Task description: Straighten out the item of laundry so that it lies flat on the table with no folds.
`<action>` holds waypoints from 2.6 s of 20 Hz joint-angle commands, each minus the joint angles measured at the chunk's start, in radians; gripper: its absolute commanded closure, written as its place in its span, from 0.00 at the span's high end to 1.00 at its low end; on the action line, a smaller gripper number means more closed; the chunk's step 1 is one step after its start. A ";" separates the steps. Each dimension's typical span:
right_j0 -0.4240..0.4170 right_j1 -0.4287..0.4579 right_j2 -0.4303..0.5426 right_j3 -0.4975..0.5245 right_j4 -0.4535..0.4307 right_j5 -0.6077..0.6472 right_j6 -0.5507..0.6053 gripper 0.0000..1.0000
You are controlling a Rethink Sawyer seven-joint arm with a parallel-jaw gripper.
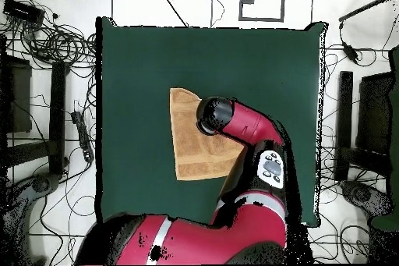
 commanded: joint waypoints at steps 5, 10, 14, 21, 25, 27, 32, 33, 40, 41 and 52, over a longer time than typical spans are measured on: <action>0.026 0.016 0.094 0.029 0.026 0.063 0.176 1.00; 0.026 0.023 0.100 0.041 0.025 0.036 0.175 1.00; 0.028 0.031 0.104 0.048 0.029 0.018 0.184 1.00; 0.055 0.039 0.090 0.046 0.048 0.041 0.230 1.00; 0.062 0.046 0.089 0.041 0.052 0.051 0.236 1.00; 0.064 0.049 0.091 0.037 0.053 0.055 0.236 1.00; 0.069 0.051 0.088 0.036 0.066 0.068 0.252 1.00; 0.069 0.052 0.087 0.032 0.066 0.072 0.252 1.00; 0.041 0.060 0.117 0.058 0.058 -0.013 0.213 1.00; 0.037 0.064 0.122 0.062 0.054 -0.028 0.206 1.00; 0.024 0.077 0.130 0.061 0.048 -0.047 0.193 1.00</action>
